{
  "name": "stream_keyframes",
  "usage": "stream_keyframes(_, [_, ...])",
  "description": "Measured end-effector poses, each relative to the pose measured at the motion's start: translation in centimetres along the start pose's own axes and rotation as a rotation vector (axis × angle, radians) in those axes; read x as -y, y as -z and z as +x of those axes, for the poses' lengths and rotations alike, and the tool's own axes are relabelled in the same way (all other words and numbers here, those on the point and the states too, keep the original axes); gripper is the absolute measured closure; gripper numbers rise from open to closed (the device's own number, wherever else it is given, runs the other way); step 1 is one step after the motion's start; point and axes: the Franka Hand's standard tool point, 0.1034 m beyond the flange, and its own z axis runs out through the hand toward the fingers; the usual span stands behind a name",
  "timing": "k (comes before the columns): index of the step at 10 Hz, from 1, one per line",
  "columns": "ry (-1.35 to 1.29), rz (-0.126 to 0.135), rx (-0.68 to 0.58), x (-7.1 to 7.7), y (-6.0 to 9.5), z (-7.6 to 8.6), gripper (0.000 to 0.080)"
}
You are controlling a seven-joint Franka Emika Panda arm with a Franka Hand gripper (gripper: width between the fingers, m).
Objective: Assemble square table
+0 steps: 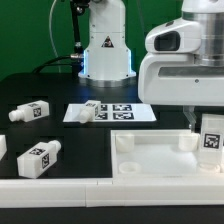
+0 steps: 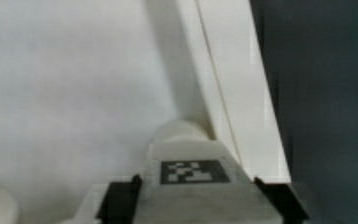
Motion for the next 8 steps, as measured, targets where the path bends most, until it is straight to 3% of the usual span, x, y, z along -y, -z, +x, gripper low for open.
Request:
stream_keyframes(4, [-0.544, 0.05, -0.015, 0.71, -0.1, 0.29, 0.0512])
stream_keyframes(8, [-0.676, 0.065, 0.002, 0.86, -0.09, 0.25, 0.0512])
